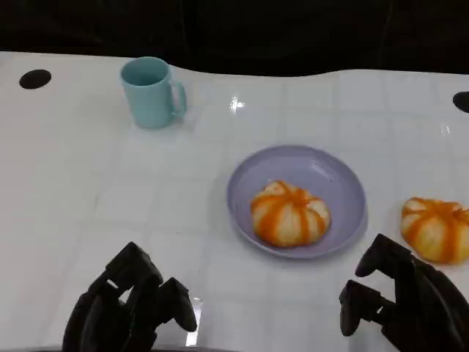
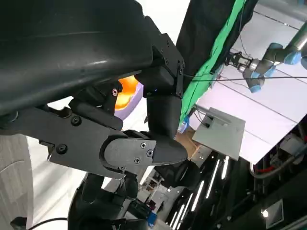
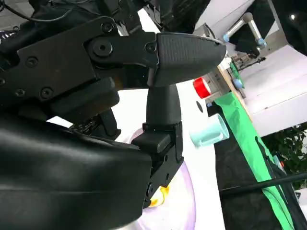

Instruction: Grasp the bread from the table and place it into the plate.

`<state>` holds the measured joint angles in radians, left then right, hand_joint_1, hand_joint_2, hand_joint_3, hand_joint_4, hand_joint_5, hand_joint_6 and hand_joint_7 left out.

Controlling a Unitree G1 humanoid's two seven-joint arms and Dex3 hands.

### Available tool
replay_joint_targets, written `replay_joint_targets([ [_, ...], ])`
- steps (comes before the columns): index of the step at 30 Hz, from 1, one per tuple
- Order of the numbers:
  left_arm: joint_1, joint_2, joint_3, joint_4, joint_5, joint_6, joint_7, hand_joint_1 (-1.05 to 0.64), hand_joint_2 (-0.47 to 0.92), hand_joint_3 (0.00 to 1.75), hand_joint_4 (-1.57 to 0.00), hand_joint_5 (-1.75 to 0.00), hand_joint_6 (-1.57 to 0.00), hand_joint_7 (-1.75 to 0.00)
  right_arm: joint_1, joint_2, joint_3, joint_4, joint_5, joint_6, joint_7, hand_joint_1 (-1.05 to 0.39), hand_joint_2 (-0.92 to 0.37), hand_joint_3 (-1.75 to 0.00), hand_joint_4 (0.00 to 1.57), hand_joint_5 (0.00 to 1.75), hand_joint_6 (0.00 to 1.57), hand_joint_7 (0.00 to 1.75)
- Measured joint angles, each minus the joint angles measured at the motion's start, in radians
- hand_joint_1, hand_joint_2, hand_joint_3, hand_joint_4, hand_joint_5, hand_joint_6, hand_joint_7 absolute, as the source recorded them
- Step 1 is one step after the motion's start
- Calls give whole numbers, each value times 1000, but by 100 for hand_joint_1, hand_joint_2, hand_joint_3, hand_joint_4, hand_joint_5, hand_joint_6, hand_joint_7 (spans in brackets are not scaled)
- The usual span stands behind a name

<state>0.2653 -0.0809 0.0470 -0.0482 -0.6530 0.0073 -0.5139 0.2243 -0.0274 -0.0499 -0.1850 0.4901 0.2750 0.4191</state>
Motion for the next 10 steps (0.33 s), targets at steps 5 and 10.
replay_joint_targets([
  [5, -8, -5, 3, 16, 21, -11, -11, -55, 92, 35, -80, -175, -55, -175, 0, -5, 0, 2, 0, 0, 0, -56, -89, -51, 77, 175, 50, 172],
  [10, -15, -18, 4, 27, 28, -17, -11, -54, 92, 35, -80, -175, -53, -175, -1, -12, 0, 6, 0, 0, -1, -57, -89, -50, 79, 175, 50, 175],
])
